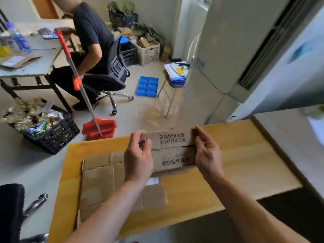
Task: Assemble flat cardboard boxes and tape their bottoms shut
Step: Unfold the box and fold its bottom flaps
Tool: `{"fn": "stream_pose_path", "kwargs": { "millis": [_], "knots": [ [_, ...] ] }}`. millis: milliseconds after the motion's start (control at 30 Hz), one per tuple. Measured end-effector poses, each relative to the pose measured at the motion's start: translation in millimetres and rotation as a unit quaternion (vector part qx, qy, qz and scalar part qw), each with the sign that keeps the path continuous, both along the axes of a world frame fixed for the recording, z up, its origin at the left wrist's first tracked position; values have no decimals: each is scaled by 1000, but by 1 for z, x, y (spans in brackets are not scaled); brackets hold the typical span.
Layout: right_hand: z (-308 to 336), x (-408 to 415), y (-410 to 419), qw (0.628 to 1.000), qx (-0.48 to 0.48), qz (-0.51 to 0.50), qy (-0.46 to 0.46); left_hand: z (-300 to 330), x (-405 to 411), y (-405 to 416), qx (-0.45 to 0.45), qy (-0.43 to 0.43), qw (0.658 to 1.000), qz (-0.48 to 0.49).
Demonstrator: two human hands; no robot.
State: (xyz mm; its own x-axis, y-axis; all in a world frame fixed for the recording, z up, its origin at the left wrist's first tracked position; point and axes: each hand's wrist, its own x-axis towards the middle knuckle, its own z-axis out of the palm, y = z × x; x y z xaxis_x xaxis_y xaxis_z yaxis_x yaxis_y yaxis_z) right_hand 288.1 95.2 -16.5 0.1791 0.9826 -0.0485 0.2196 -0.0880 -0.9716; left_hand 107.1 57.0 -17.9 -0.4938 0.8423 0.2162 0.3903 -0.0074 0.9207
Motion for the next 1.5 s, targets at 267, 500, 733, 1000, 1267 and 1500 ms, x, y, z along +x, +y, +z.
{"fn": "stream_pose_path", "kwargs": {
  "millis": [267, 500, 733, 1000, 1267, 1500],
  "knots": [
    [5, 273, -55, 975, 16, -219, -9, 12, 274, 38, 0, 24, 976, -215],
    [18, 496, -131, 919, 33, -382, -89, 22, 519, 17, -19, -5, 923, -384],
    [-3, 618, -173, 877, 5, -473, -86, 16, 672, 11, -35, 18, 870, -492],
    [-59, 679, -155, 844, -105, -521, -73, -40, 756, 47, -139, 50, 832, -534],
    [-61, 752, -100, 816, -124, -561, -66, -56, 841, 111, -120, 74, 806, -575],
    [-64, 770, -91, 823, -105, -557, -45, -63, 866, 130, -57, 141, 787, -598]
  ]
}}
